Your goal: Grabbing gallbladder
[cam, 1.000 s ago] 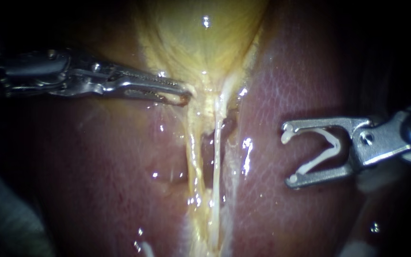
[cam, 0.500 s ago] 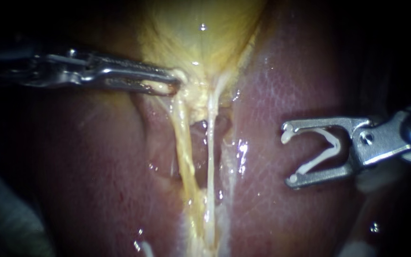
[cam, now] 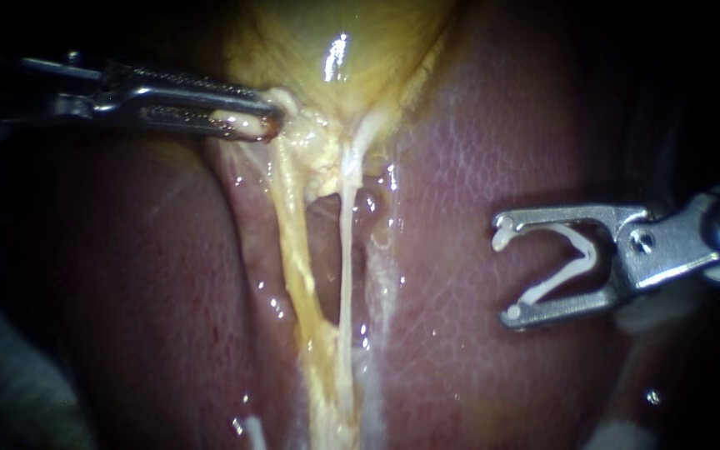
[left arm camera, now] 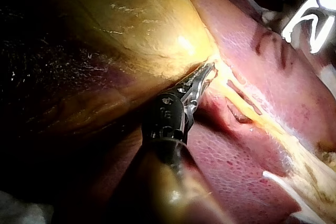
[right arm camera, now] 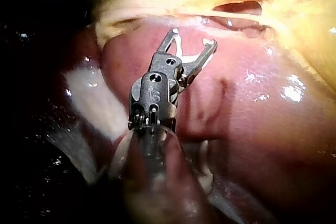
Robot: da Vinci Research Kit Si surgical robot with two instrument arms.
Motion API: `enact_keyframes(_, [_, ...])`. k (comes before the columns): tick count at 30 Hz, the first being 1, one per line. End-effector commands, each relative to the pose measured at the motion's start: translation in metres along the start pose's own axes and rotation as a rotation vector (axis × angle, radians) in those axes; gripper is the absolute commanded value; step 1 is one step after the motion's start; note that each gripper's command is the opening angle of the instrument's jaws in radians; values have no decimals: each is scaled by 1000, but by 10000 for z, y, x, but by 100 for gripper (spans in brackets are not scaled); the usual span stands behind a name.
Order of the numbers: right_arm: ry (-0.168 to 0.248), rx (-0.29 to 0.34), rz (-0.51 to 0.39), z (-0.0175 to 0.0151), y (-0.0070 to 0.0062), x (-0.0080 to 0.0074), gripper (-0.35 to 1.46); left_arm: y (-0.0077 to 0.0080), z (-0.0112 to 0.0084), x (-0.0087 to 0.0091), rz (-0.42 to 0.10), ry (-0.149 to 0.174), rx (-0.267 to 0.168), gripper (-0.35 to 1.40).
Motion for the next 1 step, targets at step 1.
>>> enact_keyframes(1, [0, 0, 0, 1, 0, 1, 48, 0, 1, -1, 1, 0, 0, -35])
